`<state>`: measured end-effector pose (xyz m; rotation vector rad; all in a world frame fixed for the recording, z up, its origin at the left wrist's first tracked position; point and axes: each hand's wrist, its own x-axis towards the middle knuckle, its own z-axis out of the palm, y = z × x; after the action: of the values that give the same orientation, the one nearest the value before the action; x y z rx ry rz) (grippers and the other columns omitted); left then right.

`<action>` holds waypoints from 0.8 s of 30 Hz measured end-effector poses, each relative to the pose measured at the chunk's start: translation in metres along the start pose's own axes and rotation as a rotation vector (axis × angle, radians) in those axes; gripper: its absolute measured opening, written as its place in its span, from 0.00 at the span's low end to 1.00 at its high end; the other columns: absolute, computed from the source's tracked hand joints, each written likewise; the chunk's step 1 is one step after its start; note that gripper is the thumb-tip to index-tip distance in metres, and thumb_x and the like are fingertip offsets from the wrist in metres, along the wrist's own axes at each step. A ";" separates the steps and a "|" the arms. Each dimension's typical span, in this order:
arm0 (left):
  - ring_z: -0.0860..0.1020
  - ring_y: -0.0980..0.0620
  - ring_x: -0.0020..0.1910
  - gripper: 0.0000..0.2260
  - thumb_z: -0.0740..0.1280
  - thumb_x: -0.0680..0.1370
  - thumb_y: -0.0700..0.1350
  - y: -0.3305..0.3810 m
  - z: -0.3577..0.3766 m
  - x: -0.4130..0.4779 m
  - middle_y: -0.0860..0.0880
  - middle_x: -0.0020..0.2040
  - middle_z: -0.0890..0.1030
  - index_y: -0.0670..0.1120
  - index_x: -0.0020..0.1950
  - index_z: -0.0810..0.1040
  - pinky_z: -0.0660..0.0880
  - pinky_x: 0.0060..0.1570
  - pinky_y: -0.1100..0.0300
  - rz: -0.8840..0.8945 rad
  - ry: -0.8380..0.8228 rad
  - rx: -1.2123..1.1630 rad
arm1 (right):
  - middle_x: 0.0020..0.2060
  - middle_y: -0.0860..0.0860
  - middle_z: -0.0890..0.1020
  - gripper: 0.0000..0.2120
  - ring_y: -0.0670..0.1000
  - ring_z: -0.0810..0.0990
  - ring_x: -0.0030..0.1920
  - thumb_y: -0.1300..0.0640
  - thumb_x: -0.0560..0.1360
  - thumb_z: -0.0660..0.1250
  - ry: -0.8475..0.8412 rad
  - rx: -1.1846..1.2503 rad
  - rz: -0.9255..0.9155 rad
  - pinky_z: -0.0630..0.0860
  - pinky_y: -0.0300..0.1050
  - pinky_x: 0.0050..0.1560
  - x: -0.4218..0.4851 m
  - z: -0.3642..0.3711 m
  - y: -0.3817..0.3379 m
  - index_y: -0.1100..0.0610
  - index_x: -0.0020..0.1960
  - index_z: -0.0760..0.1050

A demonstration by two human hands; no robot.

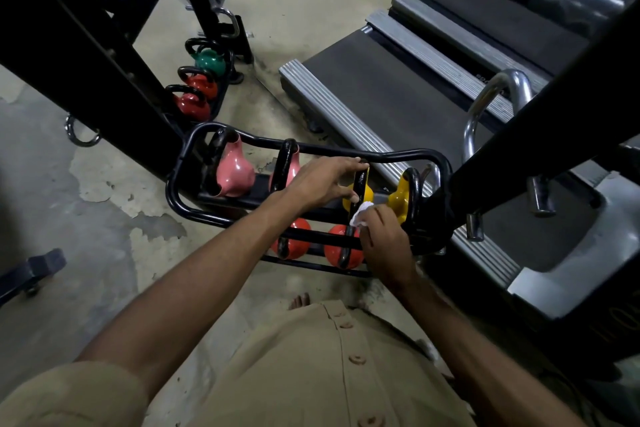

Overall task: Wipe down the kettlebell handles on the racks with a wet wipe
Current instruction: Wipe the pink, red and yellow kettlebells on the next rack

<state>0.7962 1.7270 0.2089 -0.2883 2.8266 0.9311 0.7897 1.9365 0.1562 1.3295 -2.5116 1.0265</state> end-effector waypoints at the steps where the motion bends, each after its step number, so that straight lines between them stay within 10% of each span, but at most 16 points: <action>1: 0.69 0.52 0.77 0.33 0.78 0.74 0.51 0.001 0.000 0.000 0.56 0.79 0.68 0.59 0.77 0.71 0.72 0.71 0.46 0.003 0.000 0.007 | 0.46 0.55 0.79 0.03 0.53 0.76 0.45 0.62 0.79 0.67 -0.024 -0.094 -0.137 0.75 0.45 0.41 0.000 -0.001 0.006 0.60 0.49 0.78; 8: 0.68 0.52 0.77 0.31 0.76 0.77 0.50 0.002 -0.001 -0.002 0.56 0.80 0.68 0.59 0.78 0.70 0.73 0.69 0.47 0.009 0.006 0.030 | 0.62 0.60 0.80 0.10 0.60 0.78 0.59 0.61 0.81 0.61 -0.276 -0.557 -0.703 0.71 0.52 0.51 0.018 -0.003 0.024 0.59 0.60 0.78; 24: 0.68 0.51 0.77 0.30 0.74 0.78 0.49 -0.002 -0.003 -0.001 0.56 0.80 0.67 0.60 0.78 0.69 0.73 0.69 0.45 0.017 0.003 0.100 | 0.54 0.58 0.79 0.10 0.59 0.75 0.54 0.56 0.77 0.69 -0.545 -0.823 -0.693 0.72 0.51 0.48 0.033 -0.006 0.001 0.58 0.55 0.83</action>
<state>0.7972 1.7233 0.2100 -0.2546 2.8710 0.7901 0.7672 1.9178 0.1734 2.0364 -2.0098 -0.5092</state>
